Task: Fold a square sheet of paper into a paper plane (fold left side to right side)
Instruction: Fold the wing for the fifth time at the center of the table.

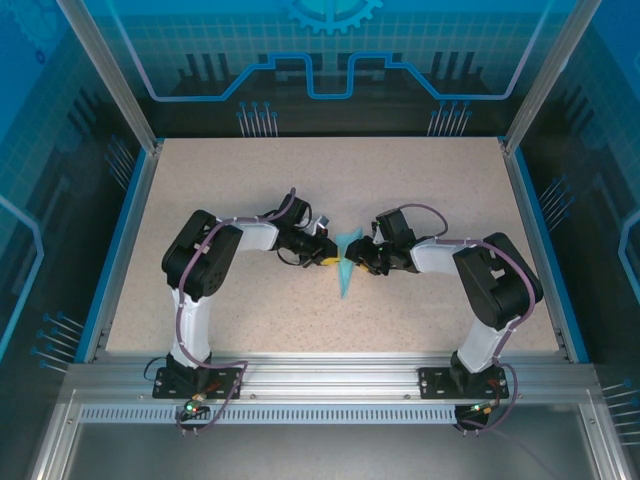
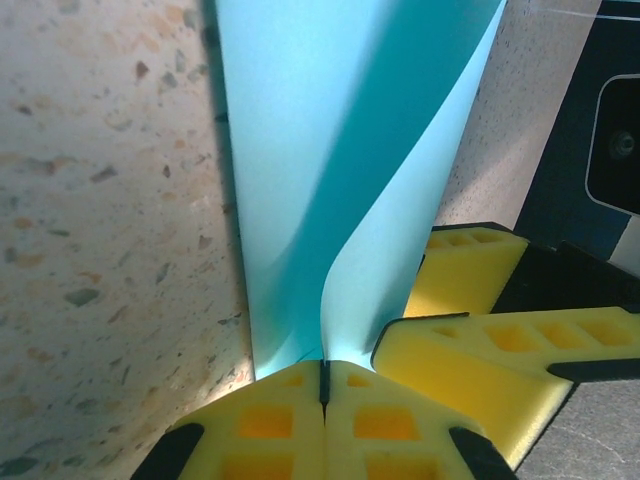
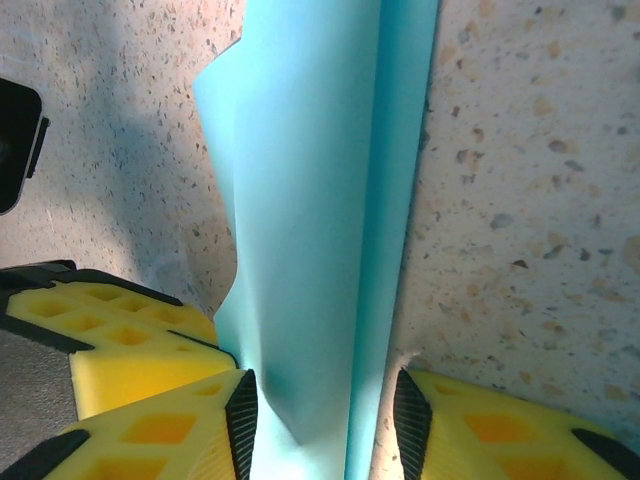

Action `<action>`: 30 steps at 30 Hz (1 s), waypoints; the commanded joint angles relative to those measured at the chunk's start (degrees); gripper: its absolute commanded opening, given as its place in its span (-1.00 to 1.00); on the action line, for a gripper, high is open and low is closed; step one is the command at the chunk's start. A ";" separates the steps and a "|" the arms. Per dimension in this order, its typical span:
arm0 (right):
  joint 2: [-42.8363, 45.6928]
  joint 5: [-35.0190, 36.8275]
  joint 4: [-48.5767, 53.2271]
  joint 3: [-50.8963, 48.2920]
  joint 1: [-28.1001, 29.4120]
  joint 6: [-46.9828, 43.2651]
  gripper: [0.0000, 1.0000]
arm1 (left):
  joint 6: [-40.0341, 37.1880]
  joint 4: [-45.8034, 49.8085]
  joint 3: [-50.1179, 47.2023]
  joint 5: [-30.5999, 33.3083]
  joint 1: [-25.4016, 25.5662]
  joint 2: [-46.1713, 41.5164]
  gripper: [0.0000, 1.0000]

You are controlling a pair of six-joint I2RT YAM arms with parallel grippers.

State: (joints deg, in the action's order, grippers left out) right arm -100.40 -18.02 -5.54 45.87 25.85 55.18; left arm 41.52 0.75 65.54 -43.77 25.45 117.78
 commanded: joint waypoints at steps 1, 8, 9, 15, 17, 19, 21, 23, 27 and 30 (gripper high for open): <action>-3.31 1.14 0.15 -0.57 1.51 -2.50 -0.10 | -2.16 0.95 1.85 1.07 0.28 1.49 -1.00; 1.77 0.45 1.14 -0.78 -0.22 -4.87 -0.03 | -4.06 3.03 2.58 2.85 0.30 2.09 -1.00; 2.54 0.31 1.39 -0.94 -0.50 -5.20 -0.02 | -4.07 3.09 2.66 2.87 0.29 2.22 -1.00; 5.95 -0.18 3.51 -0.68 -2.18 -7.35 -0.02 | -4.51 3.38 2.91 2.81 0.24 2.58 -1.00; 6.36 -0.82 3.52 -0.52 -2.84 -7.78 -0.02 | -4.73 3.51 3.01 2.81 0.30 2.63 -1.00; 6.27 -1.94 3.08 -0.05 -3.37 -8.14 -0.03 | -4.95 3.73 3.10 2.81 0.29 2.63 -1.00; 5.52 -3.03 3.00 1.17 -3.44 -8.55 -0.03 | -5.12 4.02 3.27 2.81 0.27 2.72 -1.00; 4.61 -3.60 3.54 2.45 -3.43 -8.74 -0.03 | -5.22 4.01 3.34 2.86 0.28 2.69 -1.00; 2.29 -3.28 2.73 3.44 -3.52 -7.77 -0.01 | -5.48 4.36 3.63 2.73 0.46 2.65 -1.00; 0.25 -4.60 0.92 3.78 -3.61 -6.83 -0.01 | -5.75 4.83 3.96 2.77 0.59 2.72 -1.00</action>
State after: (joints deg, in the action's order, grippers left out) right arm -97.97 -20.60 -3.90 48.49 23.09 47.97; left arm 37.39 3.66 68.12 -41.19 25.54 119.37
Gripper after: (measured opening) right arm 0.496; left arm 0.056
